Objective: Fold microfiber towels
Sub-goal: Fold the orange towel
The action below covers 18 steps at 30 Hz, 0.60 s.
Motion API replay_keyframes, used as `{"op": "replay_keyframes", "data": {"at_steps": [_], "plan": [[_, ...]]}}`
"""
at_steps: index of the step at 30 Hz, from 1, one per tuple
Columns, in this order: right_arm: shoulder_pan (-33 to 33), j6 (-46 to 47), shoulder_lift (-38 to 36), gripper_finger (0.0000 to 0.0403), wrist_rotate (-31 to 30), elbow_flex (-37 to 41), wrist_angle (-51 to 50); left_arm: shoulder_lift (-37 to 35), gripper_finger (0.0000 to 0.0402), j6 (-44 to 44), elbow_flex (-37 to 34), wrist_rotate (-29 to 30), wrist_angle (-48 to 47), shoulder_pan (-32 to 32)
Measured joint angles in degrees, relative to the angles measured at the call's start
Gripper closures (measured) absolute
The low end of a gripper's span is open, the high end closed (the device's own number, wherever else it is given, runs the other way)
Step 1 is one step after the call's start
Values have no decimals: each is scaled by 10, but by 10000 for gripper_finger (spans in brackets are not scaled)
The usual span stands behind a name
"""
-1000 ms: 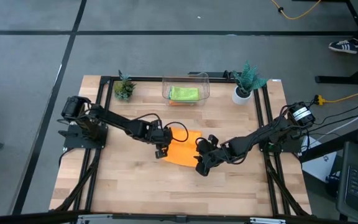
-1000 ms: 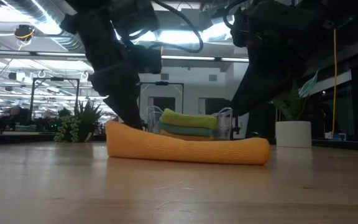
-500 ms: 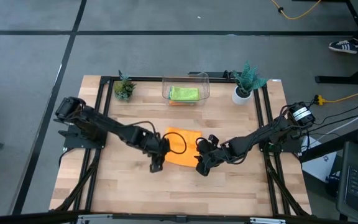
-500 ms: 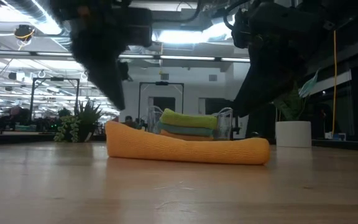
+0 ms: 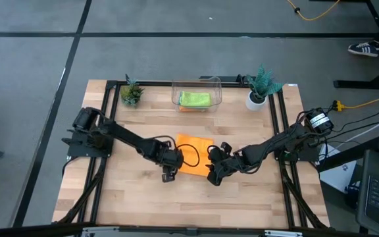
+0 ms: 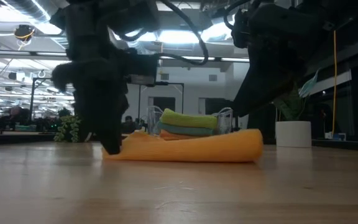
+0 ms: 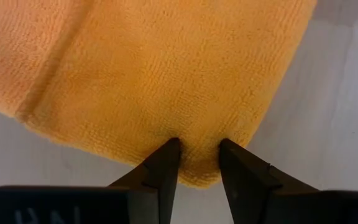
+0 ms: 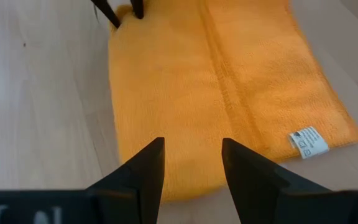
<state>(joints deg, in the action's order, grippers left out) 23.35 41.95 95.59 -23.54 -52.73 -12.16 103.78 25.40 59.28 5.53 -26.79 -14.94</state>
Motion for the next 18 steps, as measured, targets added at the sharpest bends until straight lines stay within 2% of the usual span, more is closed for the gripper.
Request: {"op": "replay_keyframes", "data": {"at_steps": [5,12,14,18], "plan": [[0,0,0,240,0,0,0,-3,289,0,4,-12,-3,8],[0,-2,0,240,4,0,-1,-72,289,-3,38,-1,-33,5],[0,-10,0,240,16,0,-1,-80,289,-10,37,-2,-32,-2],[2,-55,2,240,75,0,19,-75,286,-54,37,-1,-29,-27]]}}
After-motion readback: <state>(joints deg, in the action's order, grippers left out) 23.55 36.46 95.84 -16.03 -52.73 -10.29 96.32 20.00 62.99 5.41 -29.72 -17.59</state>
